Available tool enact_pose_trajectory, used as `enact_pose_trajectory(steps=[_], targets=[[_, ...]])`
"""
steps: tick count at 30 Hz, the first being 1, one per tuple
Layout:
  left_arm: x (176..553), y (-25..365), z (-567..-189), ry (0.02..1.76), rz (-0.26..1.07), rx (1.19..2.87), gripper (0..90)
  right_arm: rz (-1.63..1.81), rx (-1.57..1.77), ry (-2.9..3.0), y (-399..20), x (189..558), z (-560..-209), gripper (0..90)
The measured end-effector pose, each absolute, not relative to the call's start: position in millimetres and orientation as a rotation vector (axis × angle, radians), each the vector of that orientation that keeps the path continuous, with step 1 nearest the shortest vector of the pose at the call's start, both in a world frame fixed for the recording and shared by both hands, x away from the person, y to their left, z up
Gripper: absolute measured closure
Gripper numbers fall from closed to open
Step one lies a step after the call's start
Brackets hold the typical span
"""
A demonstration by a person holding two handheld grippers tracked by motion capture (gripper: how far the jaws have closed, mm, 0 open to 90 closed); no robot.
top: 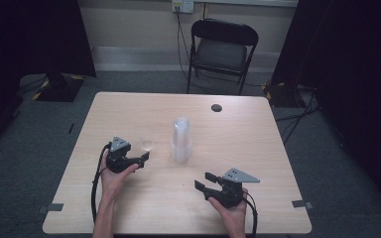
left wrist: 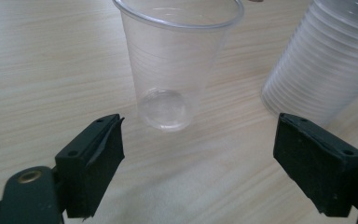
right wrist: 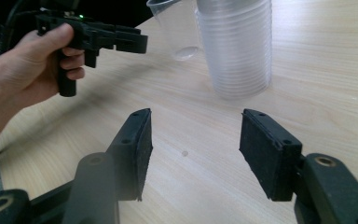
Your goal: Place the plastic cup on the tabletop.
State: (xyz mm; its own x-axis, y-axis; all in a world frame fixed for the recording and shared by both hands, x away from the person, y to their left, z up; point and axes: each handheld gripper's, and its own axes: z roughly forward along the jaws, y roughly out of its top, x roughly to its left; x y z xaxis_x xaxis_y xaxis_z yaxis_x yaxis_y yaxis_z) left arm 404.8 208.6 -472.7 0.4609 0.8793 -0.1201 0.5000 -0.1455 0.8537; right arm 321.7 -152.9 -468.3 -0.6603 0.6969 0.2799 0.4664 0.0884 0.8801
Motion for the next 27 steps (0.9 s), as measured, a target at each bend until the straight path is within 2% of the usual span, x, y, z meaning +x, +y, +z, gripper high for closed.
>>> enact_pose_trajectory(steps=[8,25,27], targets=[[377.2,205.2,-463.4,1.078,0.509,1.800,15.8,1.606,1.193,2.131,-159.6,320.4,-469.6,43.7],[324.4,213.0,-475.2,1.050,0.452,1.762,17.2,1.577,1.218,2.121,-165.6,319.0,-472.3,42.8],[318.1,213.8,-477.1,1.055,0.476,1.780,17.3,1.572,1.218,2.119,-166.2,318.4,-472.5,42.6]])
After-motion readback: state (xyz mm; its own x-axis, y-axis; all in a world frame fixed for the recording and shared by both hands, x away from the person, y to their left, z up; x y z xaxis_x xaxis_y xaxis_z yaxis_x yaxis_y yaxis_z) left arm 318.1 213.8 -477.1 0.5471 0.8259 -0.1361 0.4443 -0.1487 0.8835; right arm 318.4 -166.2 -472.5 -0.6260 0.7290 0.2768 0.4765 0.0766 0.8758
